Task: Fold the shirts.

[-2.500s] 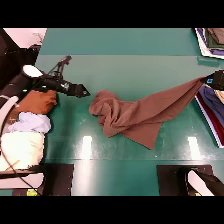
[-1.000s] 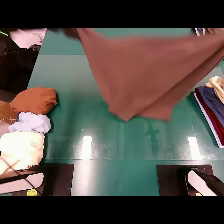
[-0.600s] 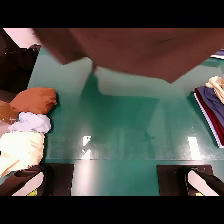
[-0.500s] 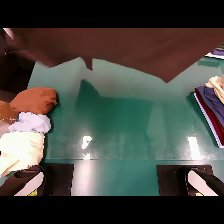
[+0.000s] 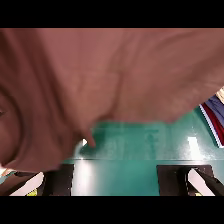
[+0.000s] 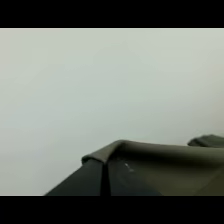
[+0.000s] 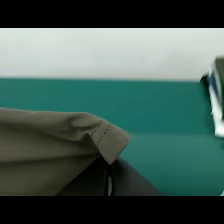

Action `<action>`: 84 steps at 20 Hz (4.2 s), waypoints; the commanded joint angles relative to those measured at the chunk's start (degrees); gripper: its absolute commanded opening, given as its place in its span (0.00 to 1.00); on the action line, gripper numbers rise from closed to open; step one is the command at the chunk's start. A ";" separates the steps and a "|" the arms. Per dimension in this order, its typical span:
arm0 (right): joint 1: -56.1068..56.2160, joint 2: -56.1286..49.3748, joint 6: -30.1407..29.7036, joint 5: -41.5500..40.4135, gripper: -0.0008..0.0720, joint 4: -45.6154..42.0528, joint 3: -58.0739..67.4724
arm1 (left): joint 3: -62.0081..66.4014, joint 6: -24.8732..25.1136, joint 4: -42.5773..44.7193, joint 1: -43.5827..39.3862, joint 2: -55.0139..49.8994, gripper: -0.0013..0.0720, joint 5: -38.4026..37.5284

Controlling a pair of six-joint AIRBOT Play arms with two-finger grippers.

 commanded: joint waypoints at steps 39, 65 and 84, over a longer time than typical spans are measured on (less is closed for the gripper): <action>7.43 -34.07 -2.08 9.01 0.71 0.20 -11.47 | -19.54 -15.43 5.79 11.74 -34.82 0.84 -33.92; 0.61 -9.77 -4.31 9.25 0.71 1.18 -39.47 | -81.44 -7.61 -9.31 4.07 0.44 0.06 -3.91; -5.90 -24.06 -9.60 -8.04 0.60 9.01 -62.18 | -75.58 -7.41 -7.80 4.07 0.42 0.06 -7.43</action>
